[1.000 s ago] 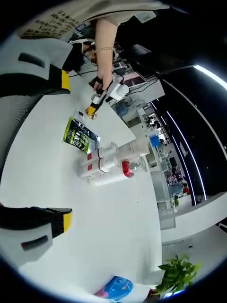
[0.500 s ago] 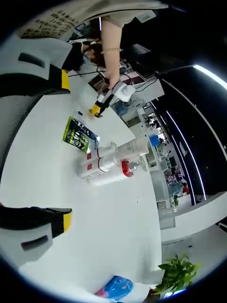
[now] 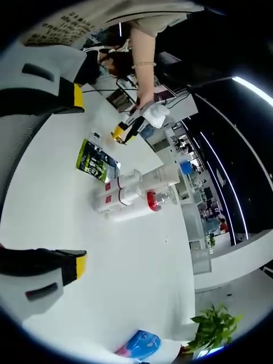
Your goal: Arrange the skincare products in the storage area until every visible bottle or jar stands upright without overlapping.
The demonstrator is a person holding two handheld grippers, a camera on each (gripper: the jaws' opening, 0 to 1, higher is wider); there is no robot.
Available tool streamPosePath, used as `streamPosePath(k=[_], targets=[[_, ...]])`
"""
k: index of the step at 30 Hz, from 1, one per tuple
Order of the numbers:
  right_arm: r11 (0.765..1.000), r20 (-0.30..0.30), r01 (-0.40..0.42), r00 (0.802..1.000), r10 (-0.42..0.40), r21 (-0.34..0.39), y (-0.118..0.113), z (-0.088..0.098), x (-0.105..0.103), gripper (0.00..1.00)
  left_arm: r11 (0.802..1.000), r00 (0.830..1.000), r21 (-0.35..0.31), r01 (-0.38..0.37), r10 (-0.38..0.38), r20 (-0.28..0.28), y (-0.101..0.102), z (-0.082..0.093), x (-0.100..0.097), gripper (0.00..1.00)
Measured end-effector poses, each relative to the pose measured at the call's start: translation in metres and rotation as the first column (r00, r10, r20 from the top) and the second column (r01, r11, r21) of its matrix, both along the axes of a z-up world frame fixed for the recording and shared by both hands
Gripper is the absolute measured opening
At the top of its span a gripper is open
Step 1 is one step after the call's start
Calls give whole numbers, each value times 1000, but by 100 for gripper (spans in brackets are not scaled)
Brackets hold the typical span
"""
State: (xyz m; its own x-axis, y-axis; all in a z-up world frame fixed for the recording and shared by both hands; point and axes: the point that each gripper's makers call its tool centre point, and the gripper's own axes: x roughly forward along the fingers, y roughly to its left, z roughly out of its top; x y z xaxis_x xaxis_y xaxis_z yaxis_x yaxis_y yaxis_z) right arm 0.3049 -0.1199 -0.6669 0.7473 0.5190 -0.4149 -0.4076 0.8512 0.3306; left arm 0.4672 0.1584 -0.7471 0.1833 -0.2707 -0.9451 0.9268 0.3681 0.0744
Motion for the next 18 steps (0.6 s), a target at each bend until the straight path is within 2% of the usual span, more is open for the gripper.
streamPosePath(k=[5,7,10,15,18], targets=[[1000,-2,8,1000,-8,1,-1,0,0,99,998,998,3,69,-69,-14,-13,1,4,35],[1000,-3,10,1000,-10,2,-2,-1,1,99,992,992,11,125,-125,-24,-18,-1,2,35],[1000,-5,13,1000,-13,1,-3,-1,1,99,987,987,11,159,-158,-30,-24,-3,1,35],[1000,-8,18,1000,-18,0,-5,-3,1,99,965,968,71,251,-248,-45,-24,-15,4,35],[1000,-10,21,1000,-21,2,-6,-3,1,99,960,962,74,271,-267,-60,-27,-17,5,35]])
